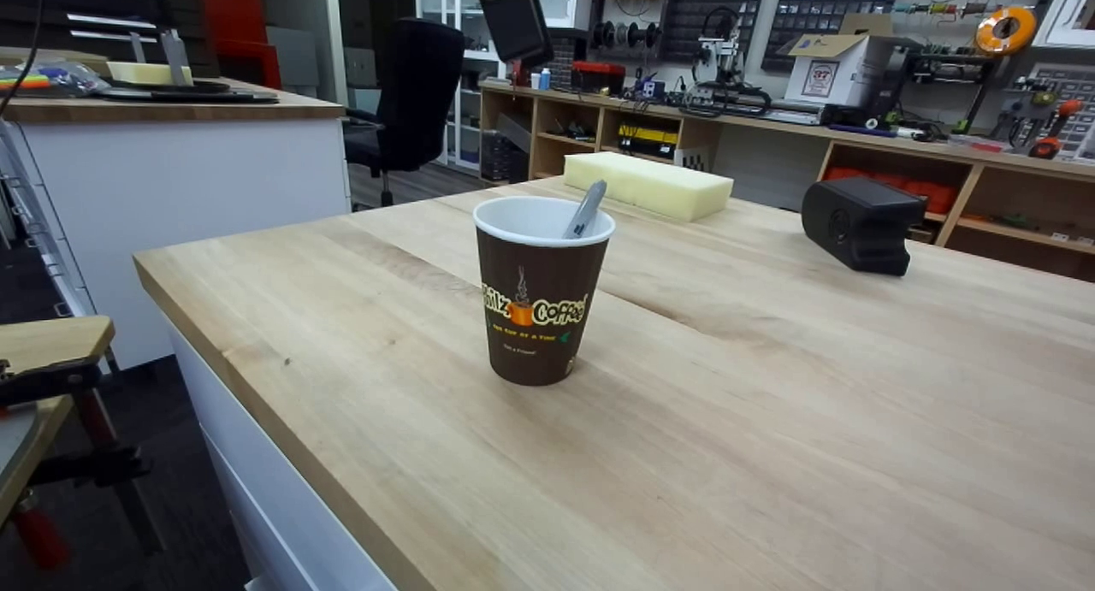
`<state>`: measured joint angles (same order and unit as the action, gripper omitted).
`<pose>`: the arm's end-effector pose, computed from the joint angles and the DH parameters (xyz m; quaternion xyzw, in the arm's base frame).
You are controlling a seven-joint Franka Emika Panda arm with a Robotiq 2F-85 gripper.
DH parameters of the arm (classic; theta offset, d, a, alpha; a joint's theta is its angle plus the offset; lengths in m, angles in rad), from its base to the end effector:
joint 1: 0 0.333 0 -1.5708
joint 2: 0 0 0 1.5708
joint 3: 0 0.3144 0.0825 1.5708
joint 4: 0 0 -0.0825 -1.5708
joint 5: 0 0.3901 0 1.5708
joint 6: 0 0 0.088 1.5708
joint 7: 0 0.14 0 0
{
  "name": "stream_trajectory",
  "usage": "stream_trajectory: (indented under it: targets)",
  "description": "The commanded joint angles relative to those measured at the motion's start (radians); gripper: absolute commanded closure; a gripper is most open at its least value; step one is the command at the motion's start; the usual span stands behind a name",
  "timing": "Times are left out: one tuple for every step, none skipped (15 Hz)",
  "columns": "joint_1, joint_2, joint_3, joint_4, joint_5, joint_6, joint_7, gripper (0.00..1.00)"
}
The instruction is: Put the pen in the cup
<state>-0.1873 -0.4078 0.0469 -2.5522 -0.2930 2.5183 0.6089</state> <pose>0.4519 -0.0671 0.4140 0.9407 -0.2619 0.2042 0.0696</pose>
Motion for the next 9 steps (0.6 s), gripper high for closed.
stream_trajectory:
  targets:
    - [-0.013,-0.021,0.027,0.001,0.024,-0.032,-0.009,0.0]
    - [-0.011,-0.043,0.038,0.001,0.031,-0.057,-0.007,0.0]
    - [-0.01,-0.061,0.045,0.0,0.035,-0.071,-0.007,0.0]
    - [-0.01,-0.071,0.047,-0.003,0.037,-0.075,-0.007,0.0]
    - [-0.011,-0.075,0.047,-0.005,0.037,-0.076,-0.007,0.0]
    - [-0.011,-0.075,0.047,-0.008,0.037,-0.076,-0.007,0.0]
    - [-0.011,-0.075,0.047,-0.01,0.037,-0.076,-0.007,0.0]
    - [-0.011,-0.075,0.047,-0.011,0.037,-0.076,-0.007,0.0]
    - [-0.011,-0.075,0.047,-0.011,0.037,-0.076,-0.007,0.0]
